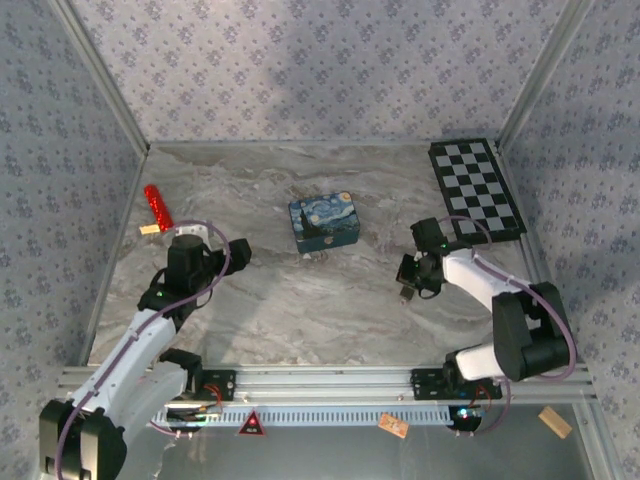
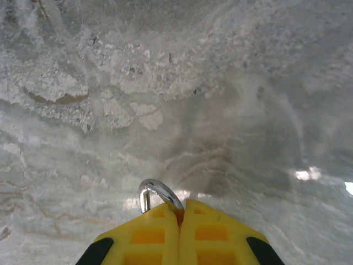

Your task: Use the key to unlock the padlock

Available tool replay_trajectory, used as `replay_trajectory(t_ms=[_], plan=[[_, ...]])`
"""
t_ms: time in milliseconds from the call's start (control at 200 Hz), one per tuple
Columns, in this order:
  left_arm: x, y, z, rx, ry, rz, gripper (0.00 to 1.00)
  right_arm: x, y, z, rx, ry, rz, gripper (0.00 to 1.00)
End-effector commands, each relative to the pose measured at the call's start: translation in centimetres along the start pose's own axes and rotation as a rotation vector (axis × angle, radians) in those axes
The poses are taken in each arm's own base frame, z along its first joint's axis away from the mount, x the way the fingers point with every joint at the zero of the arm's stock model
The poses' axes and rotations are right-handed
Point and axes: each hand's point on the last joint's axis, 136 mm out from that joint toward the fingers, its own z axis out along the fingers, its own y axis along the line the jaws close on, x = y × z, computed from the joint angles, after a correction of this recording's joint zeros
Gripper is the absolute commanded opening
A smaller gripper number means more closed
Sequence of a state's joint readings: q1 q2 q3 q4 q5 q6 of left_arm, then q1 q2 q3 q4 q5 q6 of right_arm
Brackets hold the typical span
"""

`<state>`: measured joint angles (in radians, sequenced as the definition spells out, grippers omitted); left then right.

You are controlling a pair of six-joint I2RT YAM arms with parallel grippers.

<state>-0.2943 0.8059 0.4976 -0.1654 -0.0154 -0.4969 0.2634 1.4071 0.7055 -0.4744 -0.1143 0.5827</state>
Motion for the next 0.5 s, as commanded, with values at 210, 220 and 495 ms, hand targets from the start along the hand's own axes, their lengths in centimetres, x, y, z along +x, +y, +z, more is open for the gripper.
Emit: replay_trajectory(t_ms=[210,220,495], plan=[[-0.3,0.0,-0.4,0.003,-0.010,0.020,1.00,0.1,-0.3,1.6,-0.015,0.015,-0.002,0.06],[-0.3,0.1,-0.4,0.001,-0.010,0.020,1.00,0.1,-0.3,1.6,-0.014,0.014,-0.002,0.08],[-1.1,0.1,-0.8,-0.012,-0.028,0.023,1.00,0.0,-0.6,-0.6,-0.013,-0.043,-0.017,0.45]])
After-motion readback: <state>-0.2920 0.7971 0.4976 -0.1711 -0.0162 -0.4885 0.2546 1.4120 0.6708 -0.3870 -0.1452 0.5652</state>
